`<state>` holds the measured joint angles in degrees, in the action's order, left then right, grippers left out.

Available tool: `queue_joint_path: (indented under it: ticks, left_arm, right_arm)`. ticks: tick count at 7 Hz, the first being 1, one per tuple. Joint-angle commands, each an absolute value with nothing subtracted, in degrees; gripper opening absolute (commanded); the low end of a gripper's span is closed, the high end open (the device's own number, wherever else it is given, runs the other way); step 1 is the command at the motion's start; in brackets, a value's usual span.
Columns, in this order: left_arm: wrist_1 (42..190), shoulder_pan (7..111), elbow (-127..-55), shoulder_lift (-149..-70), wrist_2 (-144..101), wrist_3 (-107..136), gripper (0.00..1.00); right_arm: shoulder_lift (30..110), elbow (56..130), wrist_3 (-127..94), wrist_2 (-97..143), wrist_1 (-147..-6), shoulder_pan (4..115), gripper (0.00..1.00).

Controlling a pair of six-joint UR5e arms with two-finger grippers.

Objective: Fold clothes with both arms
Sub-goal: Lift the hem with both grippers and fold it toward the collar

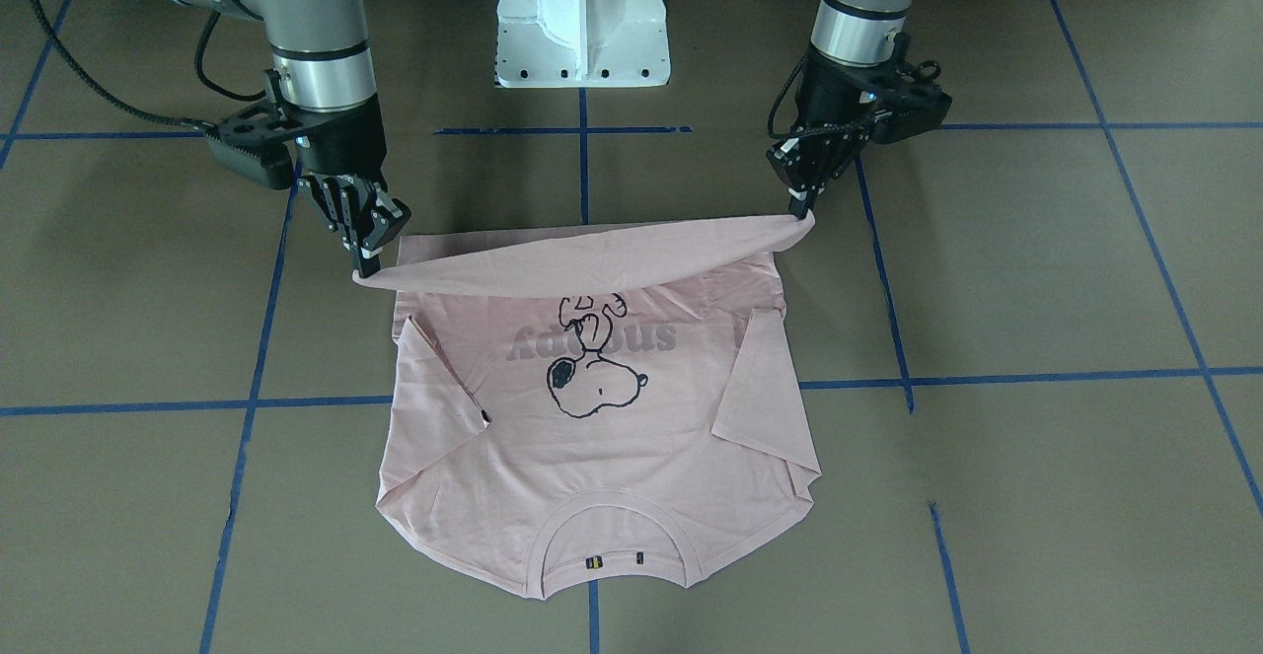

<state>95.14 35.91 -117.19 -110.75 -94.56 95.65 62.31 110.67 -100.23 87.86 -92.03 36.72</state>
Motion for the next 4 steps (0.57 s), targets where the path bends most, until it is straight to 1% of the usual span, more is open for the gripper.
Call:
queue_joint_path:
  ticks: [1, 2, 3, 4]
  left_arm:
    - [97.9, 41.0, -110.2, -115.3, -94.6, 94.0, 0.00]
    - [99.0, 42.3, -107.9, -116.4, -94.6, 94.0, 0.00]
    - [101.2, 42.8, -102.8, -119.2, -94.5, 93.3, 0.00]
    - [104.7, 43.4, -100.2, -119.8, -94.5, 93.1, 0.00]
  right_arm:
    - [54.9, 100.0, -97.4, 90.4, -91.8, 42.0, 0.00]
    - [52.9, 95.0, -97.6, 90.9, -87.8, 43.1, 0.00]
    - [51.6, 90.2, -97.5, 91.1, -83.4, 44.4, 0.00]
    - [48.4, 85.7, -97.3, 91.1, -82.7, 45.1, 0.00]
